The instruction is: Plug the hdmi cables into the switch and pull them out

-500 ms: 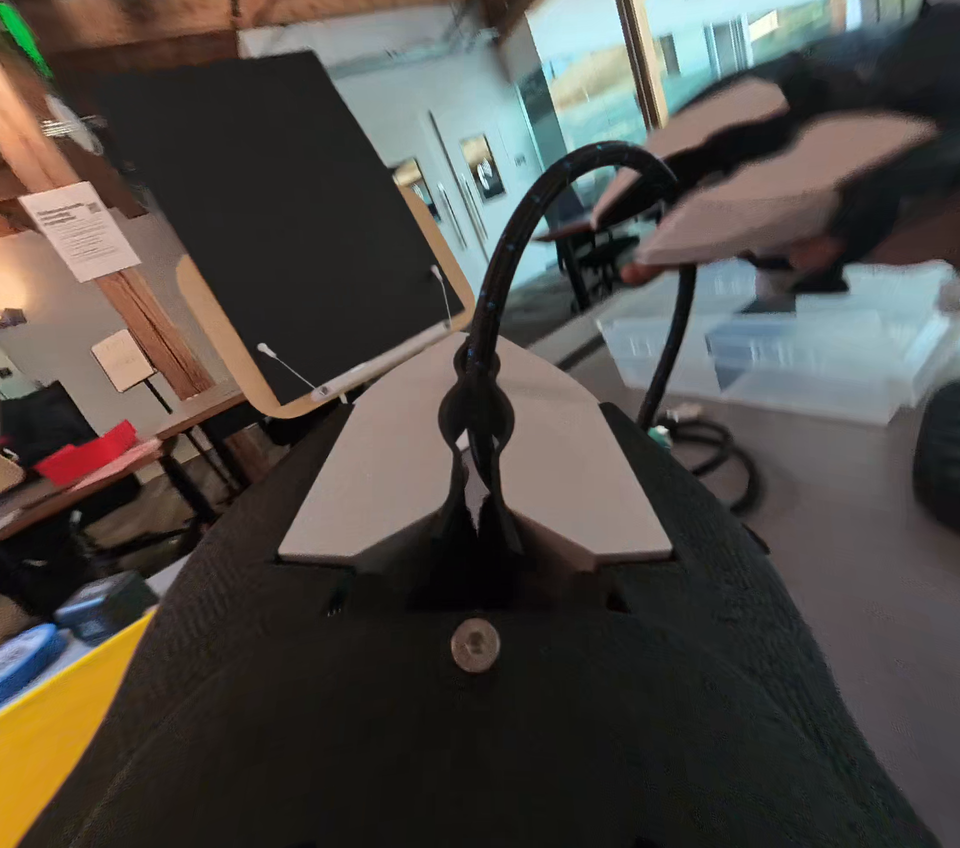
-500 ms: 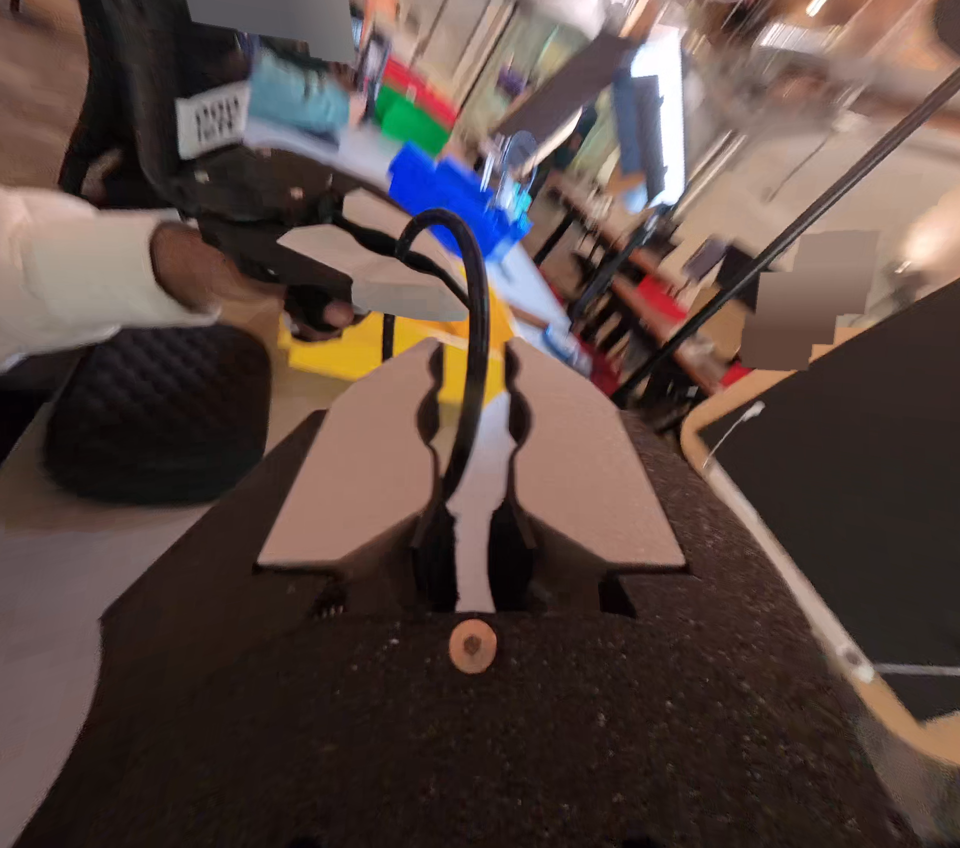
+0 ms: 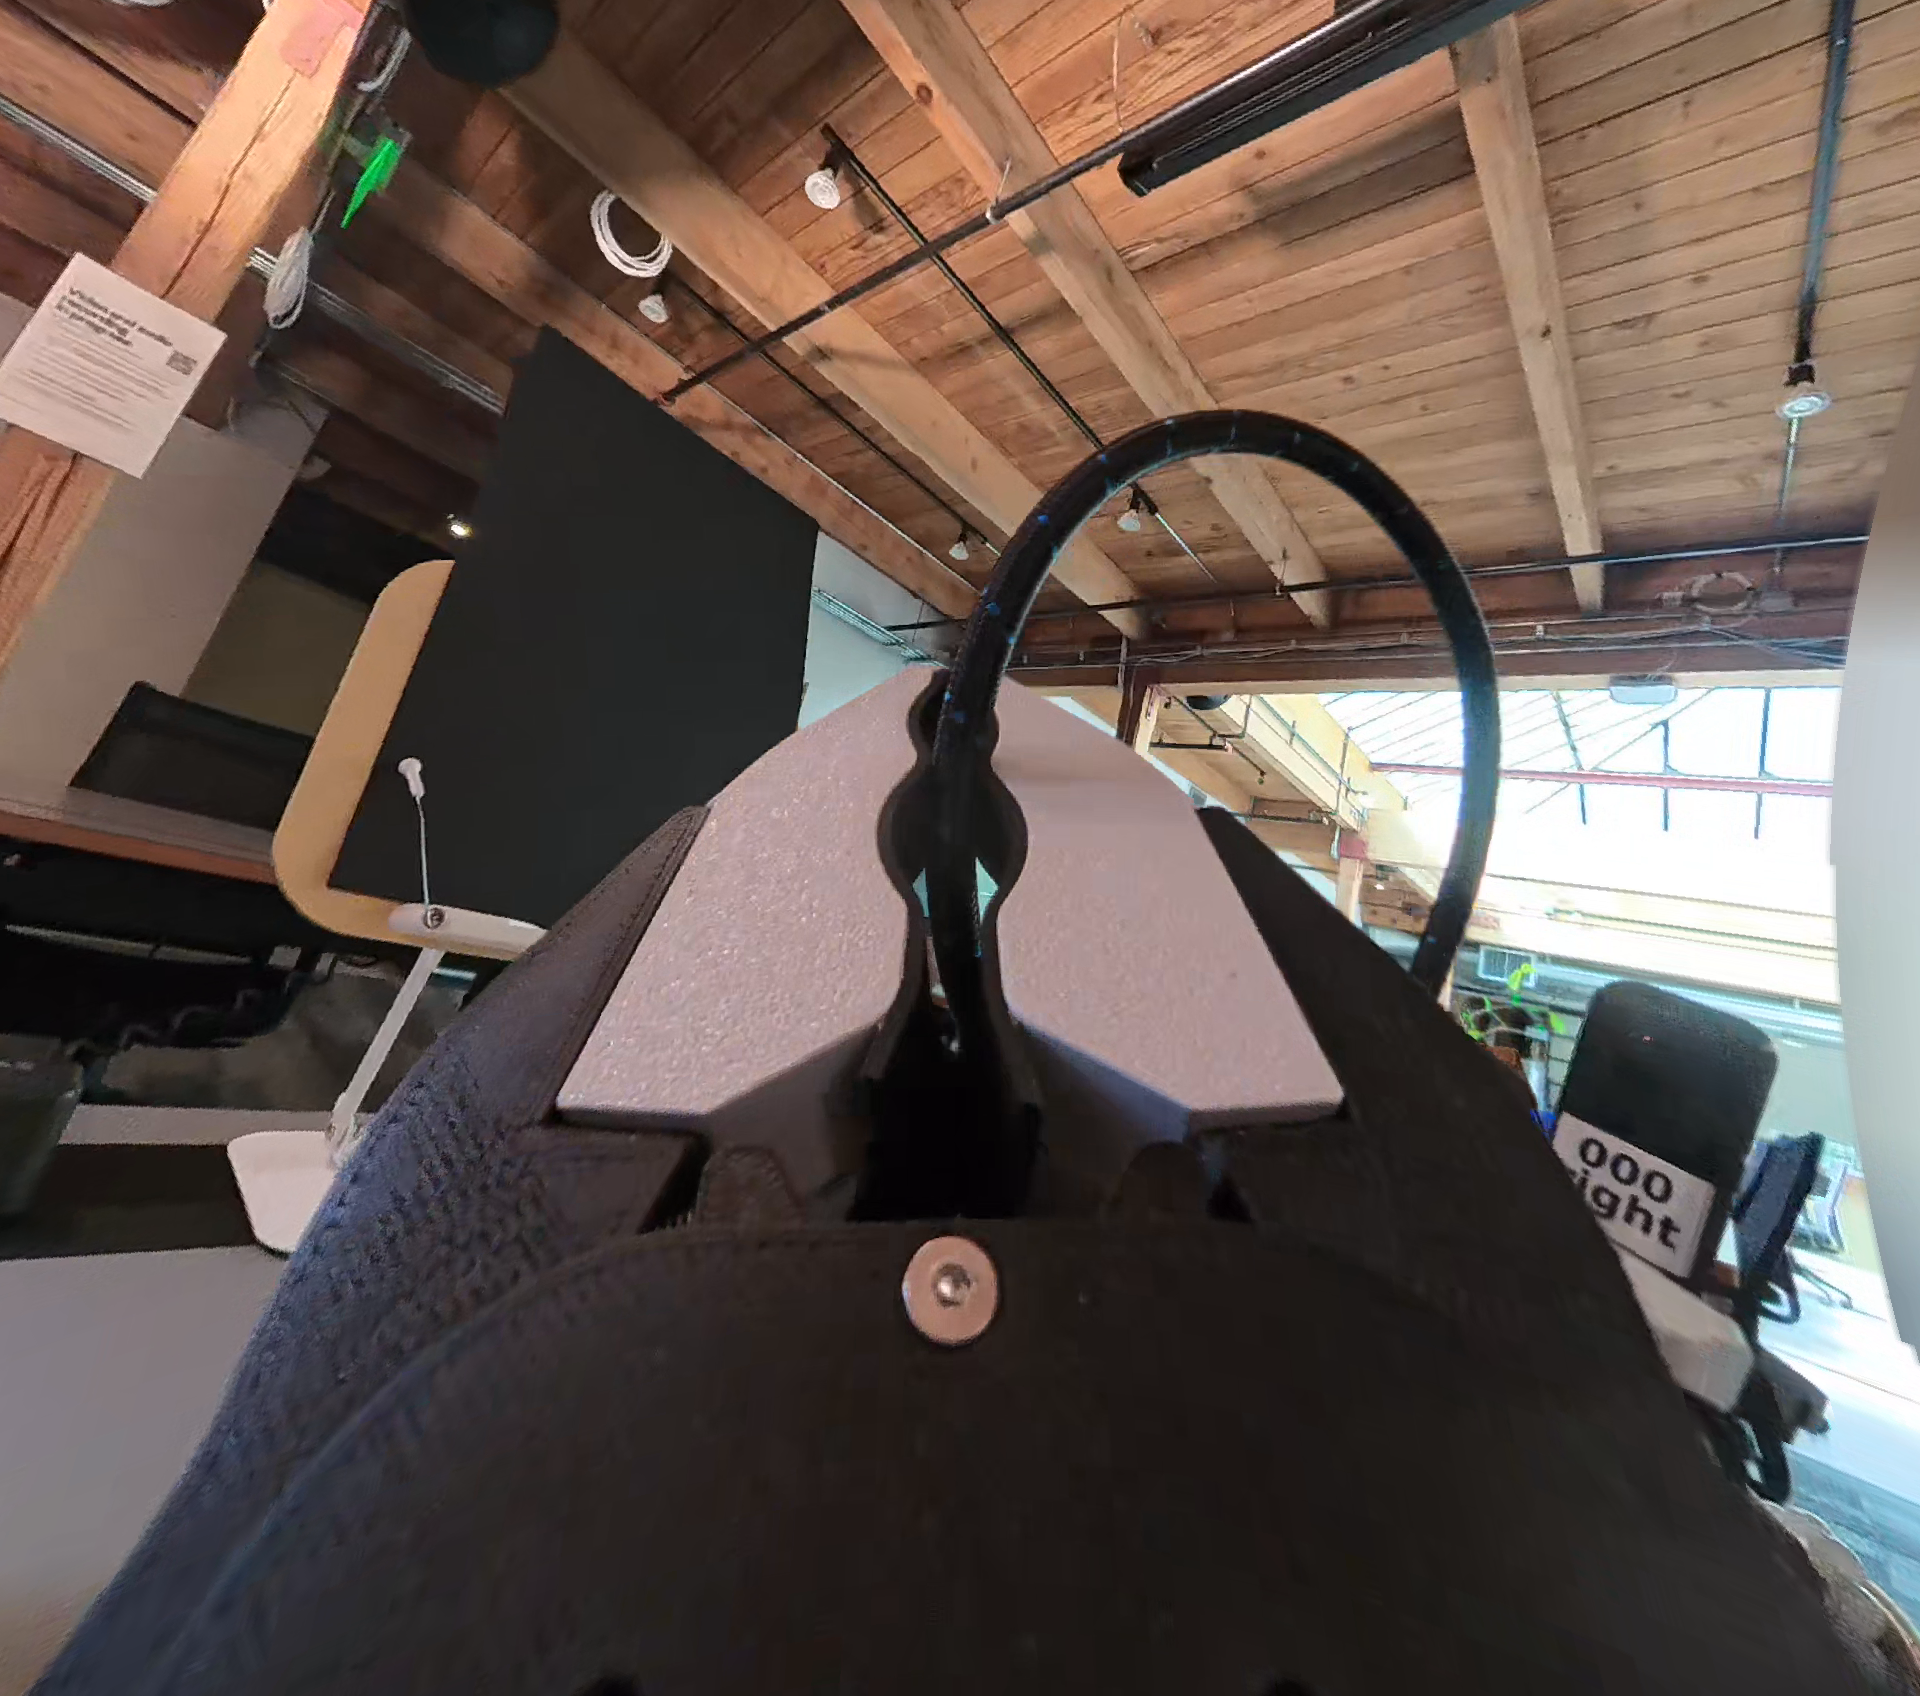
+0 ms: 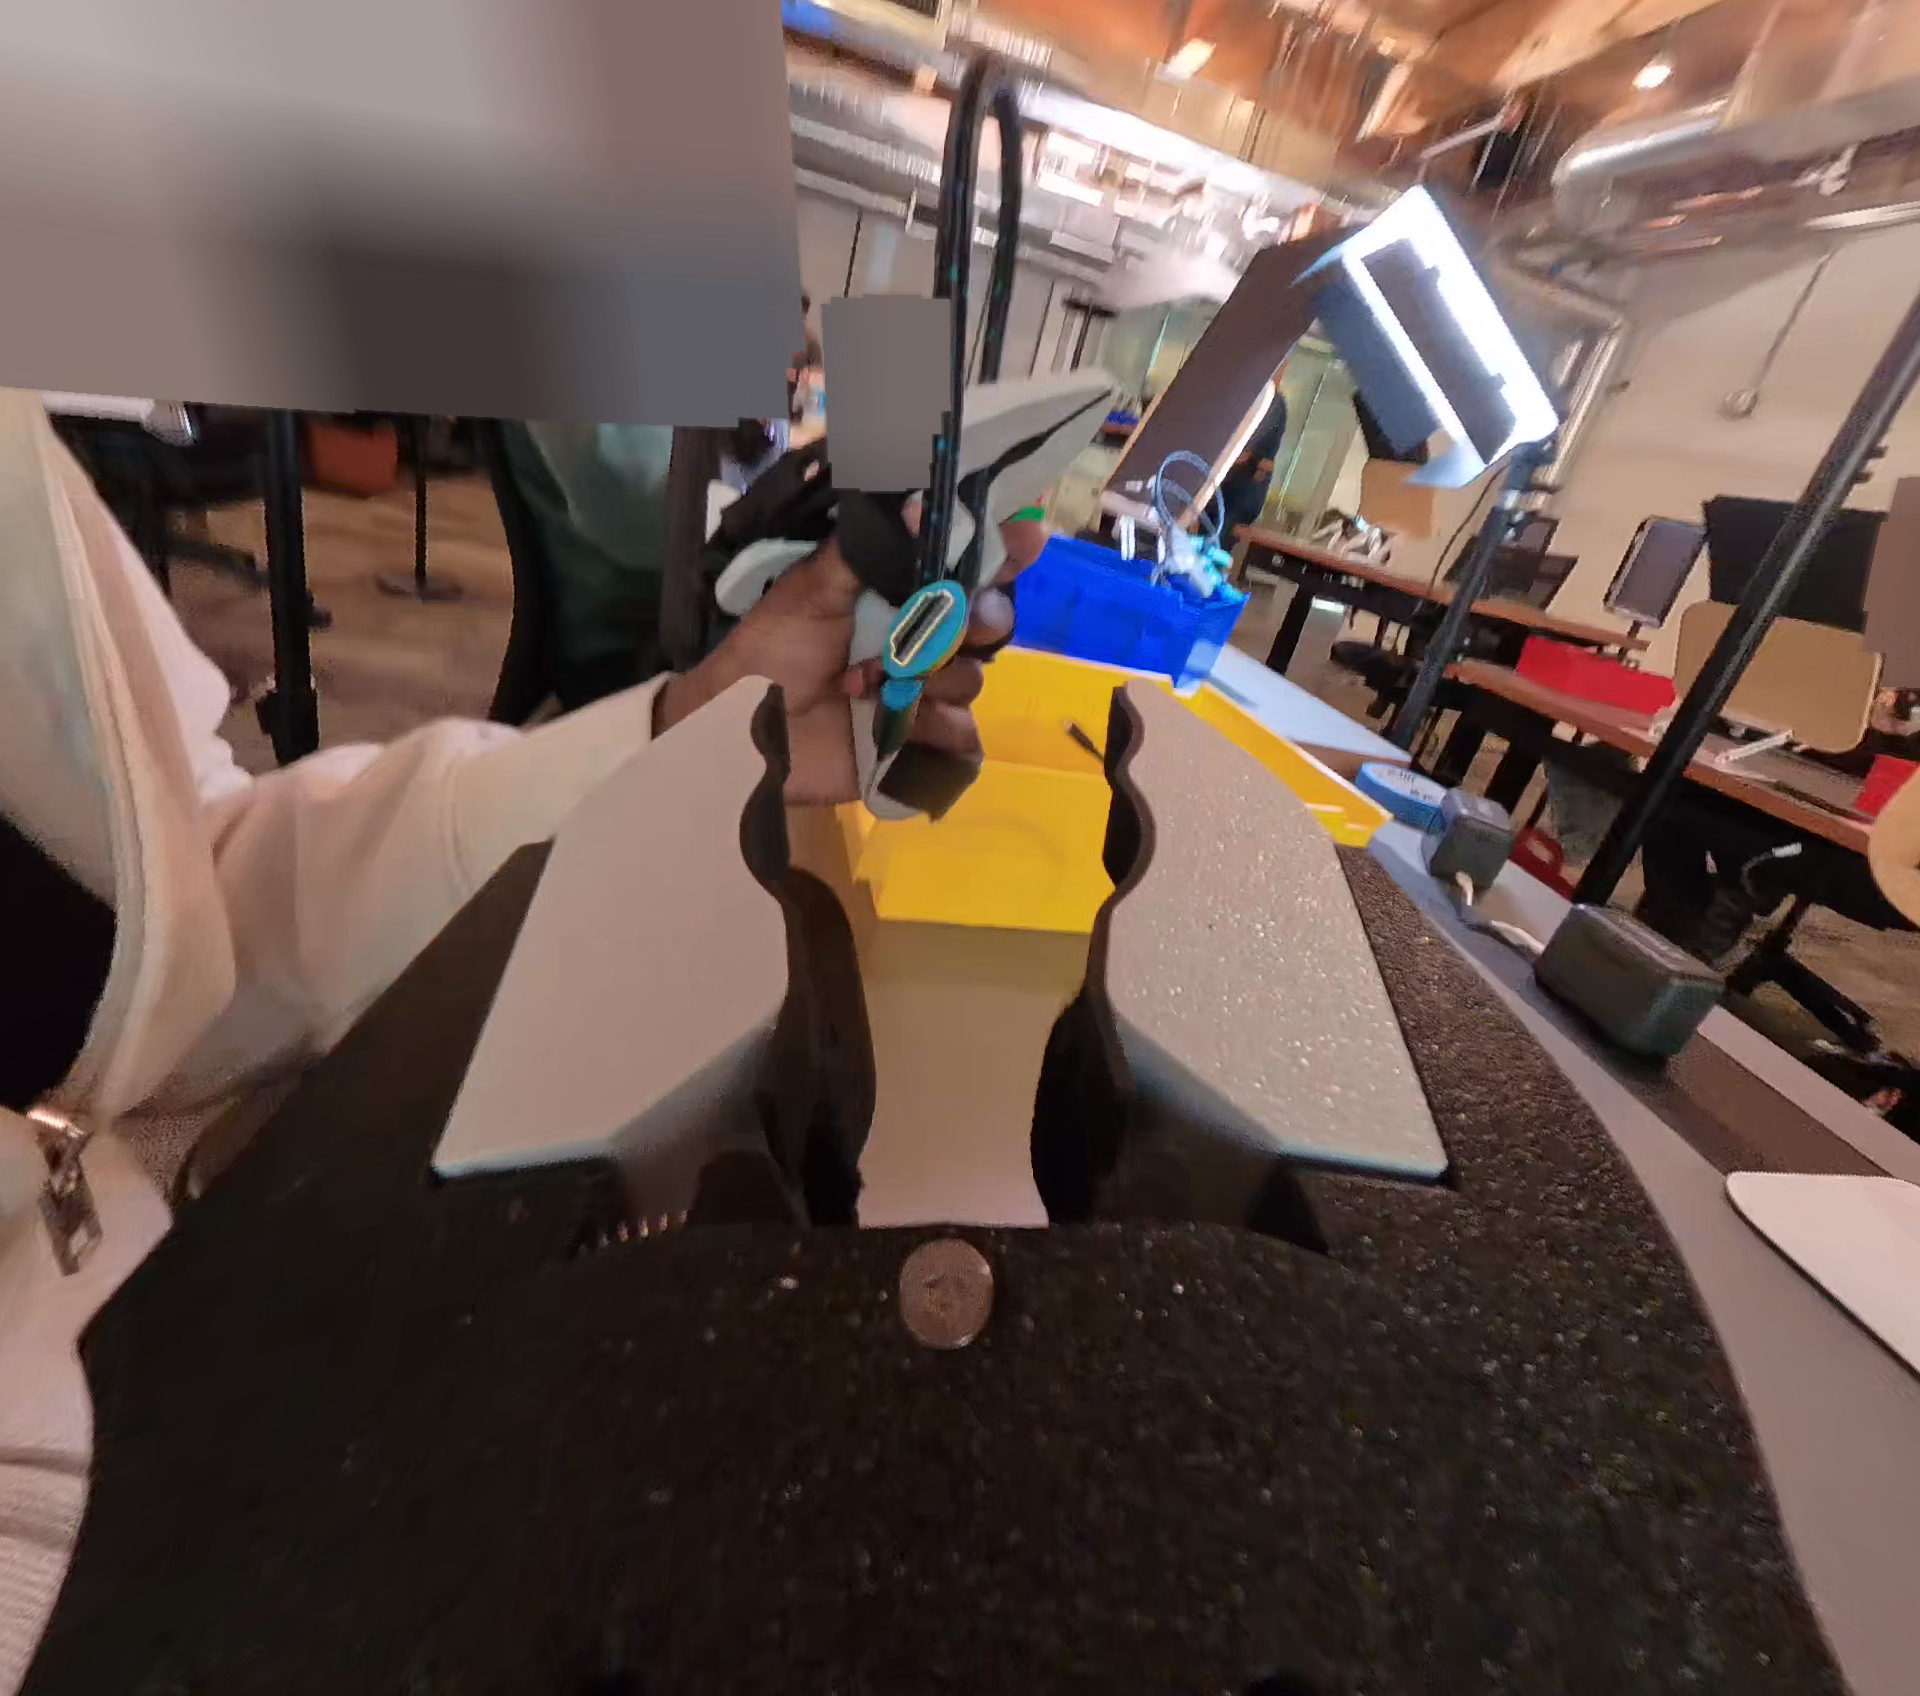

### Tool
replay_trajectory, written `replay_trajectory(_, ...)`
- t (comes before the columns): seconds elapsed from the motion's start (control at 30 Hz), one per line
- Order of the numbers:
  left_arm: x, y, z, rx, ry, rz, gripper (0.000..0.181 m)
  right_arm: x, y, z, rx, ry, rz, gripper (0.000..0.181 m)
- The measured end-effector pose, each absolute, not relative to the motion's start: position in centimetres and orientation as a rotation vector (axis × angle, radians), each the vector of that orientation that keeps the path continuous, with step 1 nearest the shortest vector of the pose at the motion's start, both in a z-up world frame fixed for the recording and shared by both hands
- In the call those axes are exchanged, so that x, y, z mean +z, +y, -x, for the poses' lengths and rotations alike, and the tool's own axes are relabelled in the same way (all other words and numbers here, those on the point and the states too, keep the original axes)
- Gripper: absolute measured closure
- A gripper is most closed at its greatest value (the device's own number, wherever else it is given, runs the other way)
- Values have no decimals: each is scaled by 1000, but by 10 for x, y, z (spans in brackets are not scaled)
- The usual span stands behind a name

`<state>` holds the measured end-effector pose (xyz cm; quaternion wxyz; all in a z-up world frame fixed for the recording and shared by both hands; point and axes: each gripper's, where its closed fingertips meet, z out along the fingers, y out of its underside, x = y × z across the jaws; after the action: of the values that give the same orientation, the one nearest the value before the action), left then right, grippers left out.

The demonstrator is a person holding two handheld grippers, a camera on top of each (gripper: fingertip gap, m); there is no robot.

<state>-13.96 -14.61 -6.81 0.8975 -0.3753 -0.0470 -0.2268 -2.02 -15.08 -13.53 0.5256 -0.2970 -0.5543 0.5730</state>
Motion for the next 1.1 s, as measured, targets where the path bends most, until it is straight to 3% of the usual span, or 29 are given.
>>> replay_trajectory(0.17, -72, -144, 141, -418, -104, 805, 180, -134, -159, 32, 1392, -1370, 758, 144)
replay_trajectory(0.23, -73, -144, 139, -420, -96, 809, 180, -139, -156, 38, 1355, -1395, 799, 165)
replay_trajectory(0.37, -82, -137, 133, -438, -57, 929, 177, -138, -147, 37, 1283, -1381, 784, 167)
replay_trajectory(0.47, -111, -133, 126, -402, 52, 1173, 129, -125, -128, 24, 1231, -1276, 750, 170)
replay_trajectory(0.5, -124, -136, 124, -385, 92, 1246, 123, -120, -119, 18, 1224, -1228, 748, 170)
replay_trajectory(0.67, -202, -164, 56, -593, 417, 1535, 124, -96, -90, -7, 1323, -970, 719, 170)
replay_trajectory(0.83, -146, -183, -16, -748, 423, 969, 151, -85, -87, -9, 1575, -781, 729, 170)
replay_trajectory(0.9, -118, -176, -9, -622, 309, 837, 149, -87, -93, -3, 1564, -823, 726, 170)
replay_trajectory(0.97, -108, -158, 2, -477, 275, 889, 132, -91, -104, 2, 1534, -910, 704, 170)
replay_trajectory(1.1, -119, -129, 1, -238, 409, 1091, 124, -93, -135, 1, 1593, -1053, 572, 170)
